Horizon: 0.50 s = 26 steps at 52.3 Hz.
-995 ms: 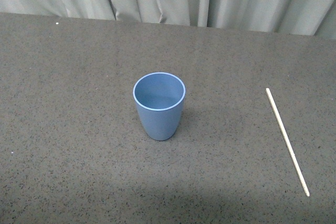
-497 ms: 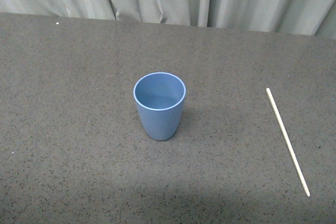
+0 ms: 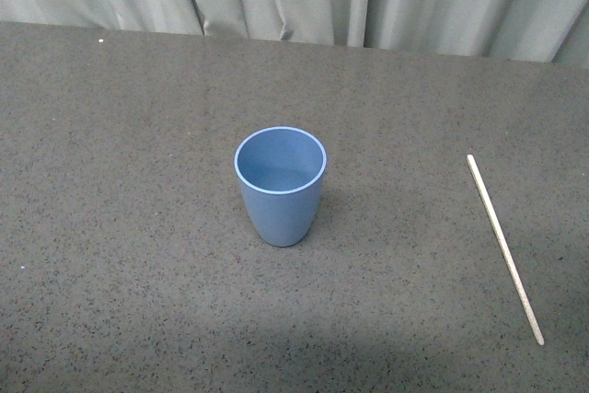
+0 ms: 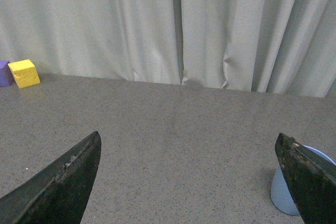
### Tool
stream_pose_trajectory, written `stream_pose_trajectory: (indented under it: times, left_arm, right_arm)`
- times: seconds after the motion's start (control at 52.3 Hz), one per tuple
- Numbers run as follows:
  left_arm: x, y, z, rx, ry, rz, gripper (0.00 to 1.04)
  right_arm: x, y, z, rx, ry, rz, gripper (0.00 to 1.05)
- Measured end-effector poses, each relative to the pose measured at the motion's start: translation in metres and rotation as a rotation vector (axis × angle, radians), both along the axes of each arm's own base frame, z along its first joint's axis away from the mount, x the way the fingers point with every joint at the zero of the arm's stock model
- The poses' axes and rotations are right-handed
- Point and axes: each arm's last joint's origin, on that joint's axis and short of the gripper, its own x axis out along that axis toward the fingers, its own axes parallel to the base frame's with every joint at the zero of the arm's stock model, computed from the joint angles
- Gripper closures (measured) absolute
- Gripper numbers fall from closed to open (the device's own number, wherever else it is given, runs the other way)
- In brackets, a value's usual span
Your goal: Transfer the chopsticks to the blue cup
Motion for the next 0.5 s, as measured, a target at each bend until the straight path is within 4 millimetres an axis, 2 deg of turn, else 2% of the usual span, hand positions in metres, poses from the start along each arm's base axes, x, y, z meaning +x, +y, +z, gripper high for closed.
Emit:
stream_pose_trajectory:
  times: [0.077, 0.191, 0.497]
  left_arm:
    - [0.0, 0.0, 0.0, 0.0, 0.0, 0.0, 0.07]
    - [0.0, 0.0, 0.0, 0.0, 0.0, 0.0, 0.07]
    - [0.0, 0.0, 0.0, 0.0, 0.0, 0.0, 0.07]
  right_arm:
    - [0.017, 0.0, -0.005, 0.026, 0.059, -0.034, 0.09]
    - [0.056, 0.003, -0.026, 0.082, 0.225, -0.063, 0.09]
    - [0.107, 0.012, -0.07, 0.086, 0.487, -0.118, 0.09]
